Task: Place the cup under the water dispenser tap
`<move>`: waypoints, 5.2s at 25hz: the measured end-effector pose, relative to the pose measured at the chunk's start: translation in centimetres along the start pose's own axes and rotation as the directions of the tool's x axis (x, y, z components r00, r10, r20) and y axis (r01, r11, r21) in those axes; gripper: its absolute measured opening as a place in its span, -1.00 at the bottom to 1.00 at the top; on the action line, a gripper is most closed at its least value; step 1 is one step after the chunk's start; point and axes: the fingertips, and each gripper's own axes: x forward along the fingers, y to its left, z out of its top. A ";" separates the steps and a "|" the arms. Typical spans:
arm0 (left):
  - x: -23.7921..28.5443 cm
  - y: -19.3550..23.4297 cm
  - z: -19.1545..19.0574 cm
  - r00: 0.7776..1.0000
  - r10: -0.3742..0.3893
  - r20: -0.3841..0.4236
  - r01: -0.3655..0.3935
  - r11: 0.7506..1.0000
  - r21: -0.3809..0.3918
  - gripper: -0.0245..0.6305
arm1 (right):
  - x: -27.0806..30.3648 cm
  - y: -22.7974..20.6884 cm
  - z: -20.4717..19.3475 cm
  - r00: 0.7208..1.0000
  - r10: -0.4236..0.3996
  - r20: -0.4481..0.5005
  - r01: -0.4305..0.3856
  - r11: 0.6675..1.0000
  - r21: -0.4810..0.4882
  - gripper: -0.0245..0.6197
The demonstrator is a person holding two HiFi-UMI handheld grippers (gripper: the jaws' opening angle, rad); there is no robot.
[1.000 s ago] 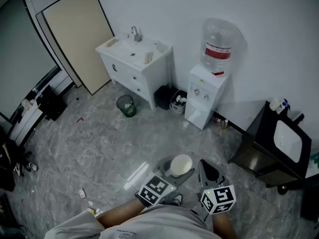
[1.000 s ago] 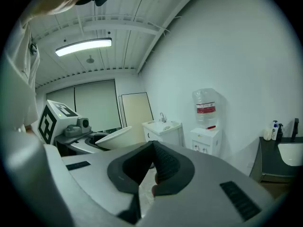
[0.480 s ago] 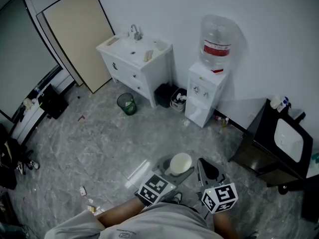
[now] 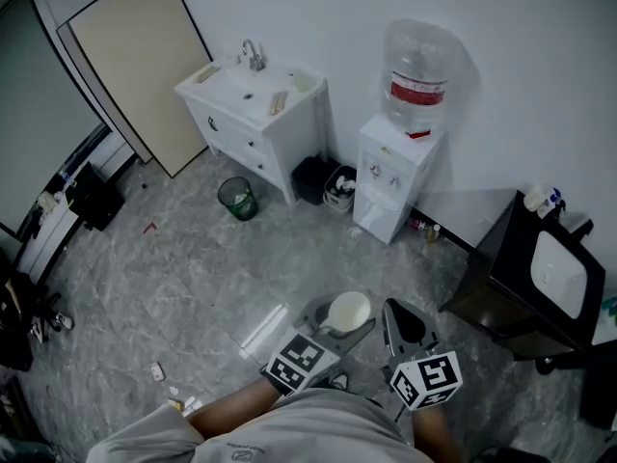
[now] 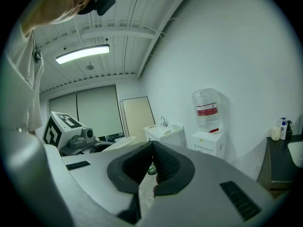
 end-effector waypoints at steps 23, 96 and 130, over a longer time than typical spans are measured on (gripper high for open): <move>22.7 22.2 3.9 0.987 -0.163 -0.002 0.163 0.982 0.091 -0.07 | 22.8 -18.5 4.9 0.992 -0.126 0.017 0.124 0.991 0.057 -0.88; 67.9 44.8 -35.6 0.952 -0.213 -0.220 0.246 0.960 0.134 0.18 | 44.3 -41.2 -18.6 0.970 0.100 -0.220 -0.067 0.986 0.153 -0.88; 33.8 34.9 8.1 0.979 -0.196 0.052 0.197 0.980 -0.024 -0.53 | 35.0 -31.7 4.6 0.984 -0.121 -0.127 0.130 0.989 0.069 -0.88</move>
